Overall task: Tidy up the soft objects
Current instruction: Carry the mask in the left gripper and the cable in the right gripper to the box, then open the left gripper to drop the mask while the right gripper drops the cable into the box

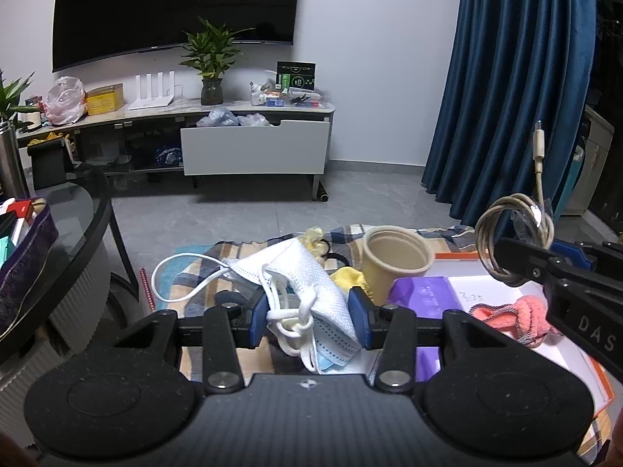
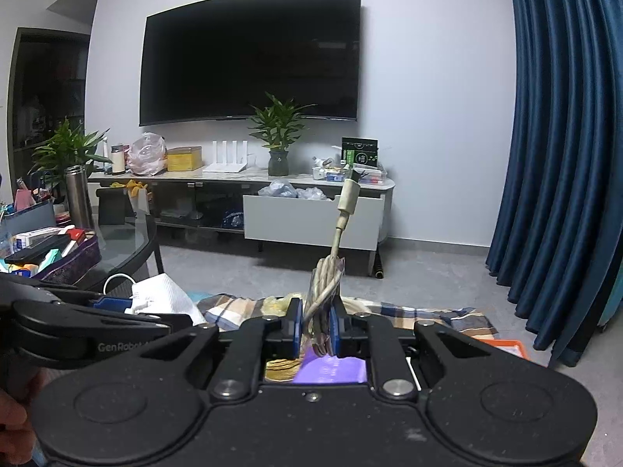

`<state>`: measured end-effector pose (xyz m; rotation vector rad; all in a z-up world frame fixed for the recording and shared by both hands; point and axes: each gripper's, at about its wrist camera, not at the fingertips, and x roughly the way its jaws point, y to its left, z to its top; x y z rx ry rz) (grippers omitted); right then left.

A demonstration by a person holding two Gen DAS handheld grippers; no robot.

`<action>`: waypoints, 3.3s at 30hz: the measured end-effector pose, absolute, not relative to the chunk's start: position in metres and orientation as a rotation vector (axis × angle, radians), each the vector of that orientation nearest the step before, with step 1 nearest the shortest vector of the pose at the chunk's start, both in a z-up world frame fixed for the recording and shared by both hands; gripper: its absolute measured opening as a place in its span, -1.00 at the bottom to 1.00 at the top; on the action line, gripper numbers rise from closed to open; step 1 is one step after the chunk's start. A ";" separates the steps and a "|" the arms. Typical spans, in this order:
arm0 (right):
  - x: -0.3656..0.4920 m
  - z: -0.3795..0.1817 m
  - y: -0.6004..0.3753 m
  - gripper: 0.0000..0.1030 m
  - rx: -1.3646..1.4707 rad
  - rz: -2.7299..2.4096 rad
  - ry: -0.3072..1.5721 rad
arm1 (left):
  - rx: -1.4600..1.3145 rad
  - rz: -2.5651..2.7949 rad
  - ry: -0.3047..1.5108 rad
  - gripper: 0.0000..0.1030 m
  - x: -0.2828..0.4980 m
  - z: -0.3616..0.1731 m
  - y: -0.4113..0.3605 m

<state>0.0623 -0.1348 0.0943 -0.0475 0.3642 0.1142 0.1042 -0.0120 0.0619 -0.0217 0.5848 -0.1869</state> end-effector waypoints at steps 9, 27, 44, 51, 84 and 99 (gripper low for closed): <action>0.060 0.099 -0.160 -0.66 -0.038 0.091 0.369 | -0.018 -0.225 0.611 -0.14 0.106 0.062 -0.035; 0.052 0.095 -0.186 -0.66 -0.012 0.040 0.373 | 0.003 -0.288 0.628 -0.14 0.108 0.059 -0.062; 0.048 0.094 -0.207 -0.66 0.007 -0.007 0.382 | 0.015 -0.352 0.628 -0.14 0.103 0.059 -0.085; 0.047 0.093 -0.217 -0.66 0.016 -0.022 0.386 | 0.024 -0.368 0.628 -0.14 0.100 0.058 -0.091; 0.040 0.079 -0.272 -0.66 0.054 -0.110 0.470 | 0.076 -0.495 0.650 -0.13 0.098 0.049 -0.139; 0.038 0.065 -0.294 -0.65 0.056 -0.116 0.539 | 0.104 -0.570 0.688 -0.13 0.099 0.034 -0.170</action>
